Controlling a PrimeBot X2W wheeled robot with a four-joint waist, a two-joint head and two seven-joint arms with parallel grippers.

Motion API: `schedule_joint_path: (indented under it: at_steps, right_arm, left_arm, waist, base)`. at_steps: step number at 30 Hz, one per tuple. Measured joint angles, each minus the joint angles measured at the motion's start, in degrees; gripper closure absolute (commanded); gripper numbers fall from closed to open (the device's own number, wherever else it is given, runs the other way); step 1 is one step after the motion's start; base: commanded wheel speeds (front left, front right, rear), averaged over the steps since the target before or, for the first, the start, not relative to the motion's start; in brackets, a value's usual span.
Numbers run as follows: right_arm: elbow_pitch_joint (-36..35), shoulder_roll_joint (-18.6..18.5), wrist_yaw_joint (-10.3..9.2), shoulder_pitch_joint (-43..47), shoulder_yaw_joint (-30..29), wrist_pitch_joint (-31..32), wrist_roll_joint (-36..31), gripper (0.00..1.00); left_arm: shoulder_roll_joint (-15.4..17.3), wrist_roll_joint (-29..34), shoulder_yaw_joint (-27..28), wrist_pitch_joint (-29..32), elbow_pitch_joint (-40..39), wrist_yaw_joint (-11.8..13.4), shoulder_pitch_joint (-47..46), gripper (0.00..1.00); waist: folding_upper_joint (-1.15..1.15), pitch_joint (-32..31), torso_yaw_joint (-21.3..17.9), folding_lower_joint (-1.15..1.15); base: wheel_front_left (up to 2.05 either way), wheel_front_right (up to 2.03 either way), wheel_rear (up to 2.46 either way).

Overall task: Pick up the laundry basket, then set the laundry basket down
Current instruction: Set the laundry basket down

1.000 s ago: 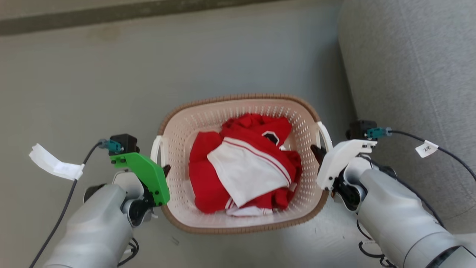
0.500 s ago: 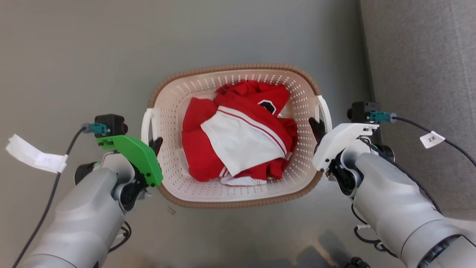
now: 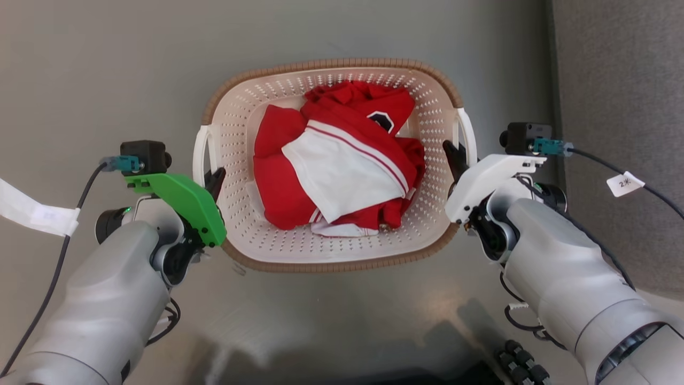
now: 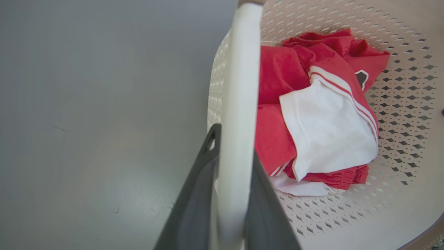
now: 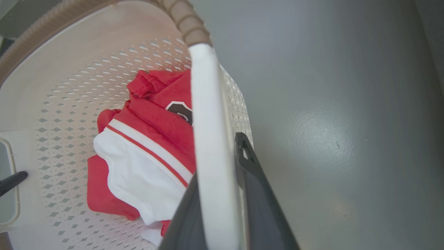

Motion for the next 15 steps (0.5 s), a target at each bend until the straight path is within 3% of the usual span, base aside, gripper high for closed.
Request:
schedule_joint_path:
  at_steps: [15]
  right_arm:
    - [-0.68,-0.2,-2.81,-4.24,-0.51,-1.08,-0.53,1.0]
  left_arm:
    - [1.52,0.01,-0.79,-2.81,-2.52,0.05,-3.46,1.0]
  waist:
    - [0.0,7.57,0.24,0.0]
  base:
    - [0.0,0.0,0.0]
